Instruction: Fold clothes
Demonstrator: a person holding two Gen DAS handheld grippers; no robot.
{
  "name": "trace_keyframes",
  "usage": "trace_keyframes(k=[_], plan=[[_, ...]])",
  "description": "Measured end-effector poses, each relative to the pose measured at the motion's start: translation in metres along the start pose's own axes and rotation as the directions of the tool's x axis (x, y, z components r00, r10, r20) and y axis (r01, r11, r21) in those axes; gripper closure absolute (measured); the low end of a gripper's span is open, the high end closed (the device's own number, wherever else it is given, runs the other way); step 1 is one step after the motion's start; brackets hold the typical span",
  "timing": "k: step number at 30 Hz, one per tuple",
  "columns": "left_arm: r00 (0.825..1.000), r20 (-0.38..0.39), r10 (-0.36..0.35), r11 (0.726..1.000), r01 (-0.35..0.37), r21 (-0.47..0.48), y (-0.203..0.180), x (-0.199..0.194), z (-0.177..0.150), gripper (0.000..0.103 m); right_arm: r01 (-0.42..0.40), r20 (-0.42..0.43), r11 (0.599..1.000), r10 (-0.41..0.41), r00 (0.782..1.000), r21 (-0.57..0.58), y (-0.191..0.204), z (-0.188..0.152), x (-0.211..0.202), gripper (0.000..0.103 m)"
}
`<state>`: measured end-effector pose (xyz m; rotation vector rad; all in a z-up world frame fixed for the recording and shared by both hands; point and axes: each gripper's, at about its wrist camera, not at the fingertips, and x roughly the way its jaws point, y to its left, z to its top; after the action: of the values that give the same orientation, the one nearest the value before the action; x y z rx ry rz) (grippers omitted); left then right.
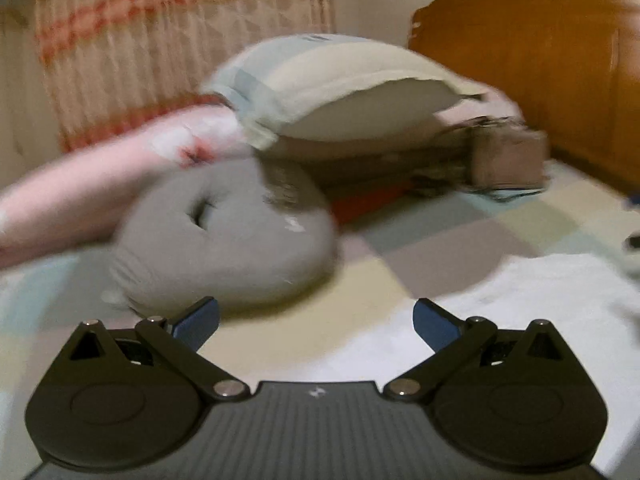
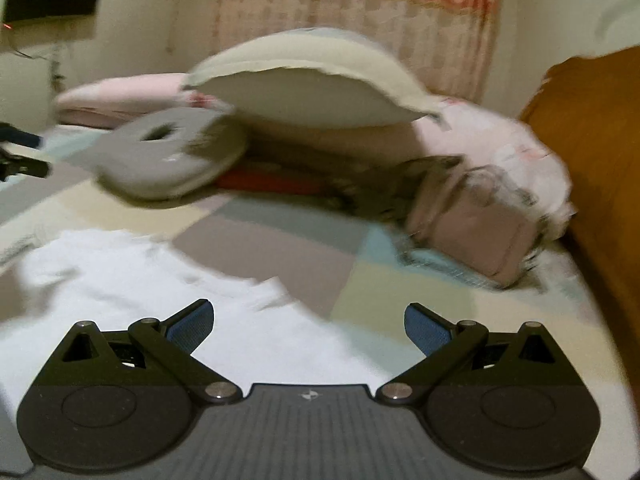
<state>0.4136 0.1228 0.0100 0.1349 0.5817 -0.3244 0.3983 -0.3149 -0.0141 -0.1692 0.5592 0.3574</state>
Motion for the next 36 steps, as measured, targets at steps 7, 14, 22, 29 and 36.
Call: trace_keyframes(k=[7, 14, 22, 29, 36], plan=[[0.959, -0.142, -0.245, 0.97, 0.243, -0.03, -0.038, 0.04, -0.05, 0.001, -0.177, -0.053, 0.983, 0.179, 0.982, 0.039, 0.023, -0.046, 0.014, 0.0], [0.974, -0.185, -0.13, 0.992, 0.126, -0.029, -0.032, 0.074, -0.076, 0.001, -0.129, -0.128, 0.989, 0.136, 0.982, 0.068, 0.011, -0.087, 0.024, 0.0], [0.97, -0.148, -0.193, 0.979, 0.199, 0.03, -0.045, 0.004, -0.082, 0.001, -0.186, -0.043, 0.967, 0.196, 0.98, 0.175, 0.016, -0.084, -0.025, 0.0], [0.957, -0.197, -0.213, 0.977, 0.204, -0.067, -0.032, -0.024, -0.142, 0.001, -0.226, -0.08, 0.957, 0.244, 0.967, 0.181, 0.037, -0.104, -0.034, 0.0], [0.96, -0.206, -0.189, 0.982, 0.188, -0.028, -0.042, -0.047, -0.131, 0.001, -0.177, -0.12, 0.969, 0.199, 0.973, 0.171, 0.044, -0.121, -0.049, 0.0]])
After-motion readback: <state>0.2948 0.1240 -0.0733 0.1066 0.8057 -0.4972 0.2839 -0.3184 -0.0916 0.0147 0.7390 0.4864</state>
